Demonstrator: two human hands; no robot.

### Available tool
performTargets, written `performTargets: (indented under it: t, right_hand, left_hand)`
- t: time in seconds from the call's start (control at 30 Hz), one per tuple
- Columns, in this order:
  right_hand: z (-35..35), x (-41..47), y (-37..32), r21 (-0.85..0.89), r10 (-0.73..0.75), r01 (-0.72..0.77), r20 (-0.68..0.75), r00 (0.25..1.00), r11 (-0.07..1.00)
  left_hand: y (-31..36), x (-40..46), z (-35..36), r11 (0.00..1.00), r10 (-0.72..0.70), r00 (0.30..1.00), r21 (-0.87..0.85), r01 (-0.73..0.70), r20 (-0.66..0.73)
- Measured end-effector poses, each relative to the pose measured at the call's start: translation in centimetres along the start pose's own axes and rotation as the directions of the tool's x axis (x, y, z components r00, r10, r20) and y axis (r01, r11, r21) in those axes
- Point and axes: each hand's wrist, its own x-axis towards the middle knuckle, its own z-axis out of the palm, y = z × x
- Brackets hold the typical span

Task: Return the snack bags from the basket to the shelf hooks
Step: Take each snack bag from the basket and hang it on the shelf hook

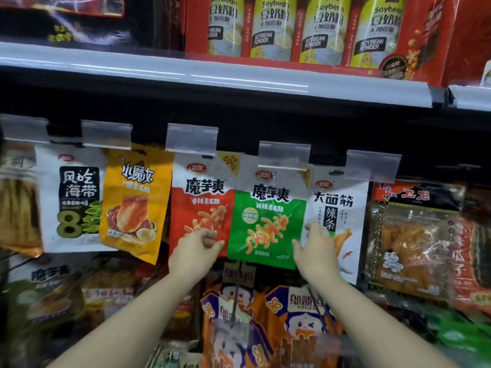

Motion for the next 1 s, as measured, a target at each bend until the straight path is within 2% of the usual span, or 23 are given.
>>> performTargets:
  t: [0.1,0.2,0.3,0.43,0.7,0.87,1.0]
  right_hand:
    - [0.0,-1.4,-1.2,-0.132,-0.131,0.136,0.047,0.990,0.982]
    - [0.8,-2.8,-3.4,-0.231,-0.315,0.340,0.141,0.939,0.911]
    - [2.4,-4.8,-6.1,-0.247,-0.436,0.499,0.268,0.859,0.831]
    - [5.2,-8.9,-9.8,-0.205,-0.503,0.599,0.375,0.778,0.774]
    - [13.0,-18.7,-15.5,-0.106,-0.521,0.672,0.548,0.654,0.733]
    - [19.0,-25.3,-16.0,-0.063,-0.471,0.677,0.671,0.573,0.733]
    - [24.4,-31.1,-14.2,-0.025,-0.401,0.676,0.789,0.466,0.736]
  left_hand:
    - [-1.3,-1.6,-1.9,0.989,0.061,0.998,0.138,-0.056,-0.033]
    - [-3.1,-3.2,-4.1,0.935,0.103,0.994,0.343,-0.089,-0.022]
    - [-5.6,-4.9,-6.8,0.854,0.129,0.992,0.510,-0.105,-0.012]
    - [-9.7,-7.2,-11.6,0.739,0.081,0.995,0.667,-0.093,0.049]
    - [-21.8,-13.9,-19.9,0.626,-0.095,0.982,0.777,-0.068,0.162]
    - [-29.8,-19.5,-21.3,0.568,-0.307,0.923,0.823,-0.020,0.234]
    - [-36.4,-24.5,-19.3,0.557,-0.447,0.856,0.830,0.040,0.259]
